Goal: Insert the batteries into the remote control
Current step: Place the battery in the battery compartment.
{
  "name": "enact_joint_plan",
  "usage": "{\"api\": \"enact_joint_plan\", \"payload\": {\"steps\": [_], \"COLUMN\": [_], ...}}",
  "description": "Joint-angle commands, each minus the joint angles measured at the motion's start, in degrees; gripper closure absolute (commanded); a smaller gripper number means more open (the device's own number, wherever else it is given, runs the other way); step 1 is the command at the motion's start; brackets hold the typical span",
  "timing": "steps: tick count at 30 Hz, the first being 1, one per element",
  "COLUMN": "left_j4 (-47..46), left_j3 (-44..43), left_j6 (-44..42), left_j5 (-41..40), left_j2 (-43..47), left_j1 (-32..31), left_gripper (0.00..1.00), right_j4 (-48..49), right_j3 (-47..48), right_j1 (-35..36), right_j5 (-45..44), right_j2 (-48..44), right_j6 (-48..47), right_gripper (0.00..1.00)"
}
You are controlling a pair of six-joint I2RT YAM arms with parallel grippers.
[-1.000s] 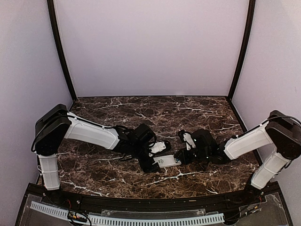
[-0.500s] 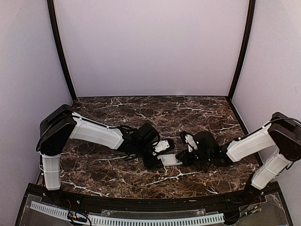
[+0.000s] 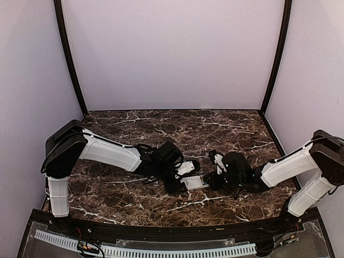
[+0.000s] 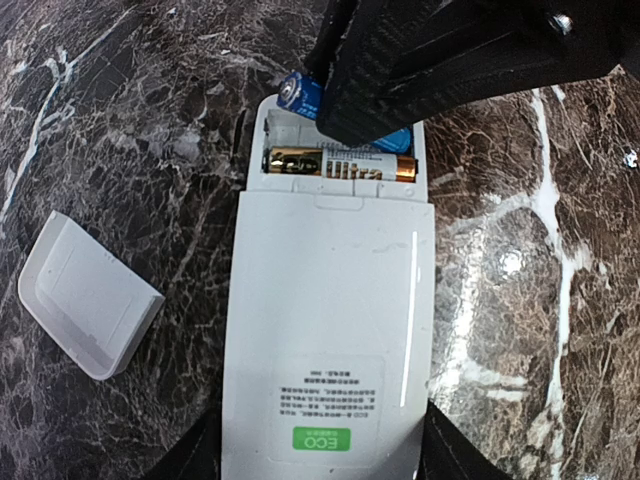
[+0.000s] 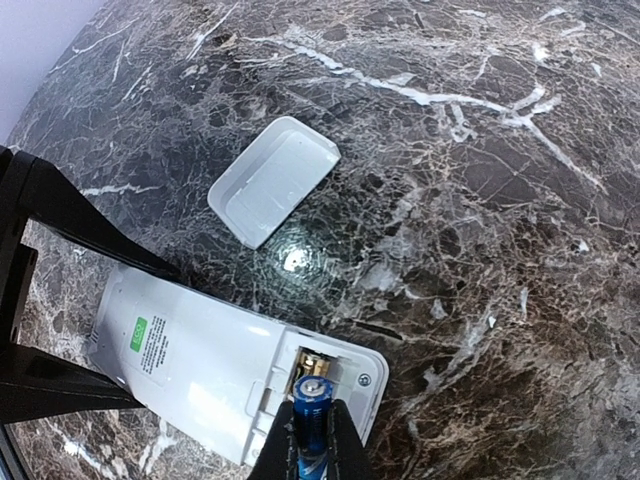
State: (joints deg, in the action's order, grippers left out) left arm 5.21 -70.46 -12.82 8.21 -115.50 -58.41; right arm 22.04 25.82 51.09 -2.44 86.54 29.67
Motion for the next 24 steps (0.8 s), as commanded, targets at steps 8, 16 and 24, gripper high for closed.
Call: {"api": "enact_joint_plan", "payload": {"steps": [8, 16, 24], "left_j4": [6.6, 6.6, 6.4], "left_j3": [3.3, 3.4, 3.4], "left_j6": [2.8, 3.1, 3.1], "left_j5": [-1.6, -1.9, -2.1], "left_j2": [-3.2, -3.1, -3.2], "left_j1": [0.1, 0.1, 0.1], "left_gripper": [0.84, 0.75, 0.74], "right_j4": [-10.3, -12.5, -12.2], "right_j3": [1.7, 0.8, -1.9], "right_j1": [0.8, 0.9, 1.4], "right_j5": [-1.9, -1.4, -1.5], "right_j2": [5.6, 5.1, 2.7], "right_j6": [2.1, 4.2, 5.0], "right_gripper": [0.99, 1.0, 1.0]}}
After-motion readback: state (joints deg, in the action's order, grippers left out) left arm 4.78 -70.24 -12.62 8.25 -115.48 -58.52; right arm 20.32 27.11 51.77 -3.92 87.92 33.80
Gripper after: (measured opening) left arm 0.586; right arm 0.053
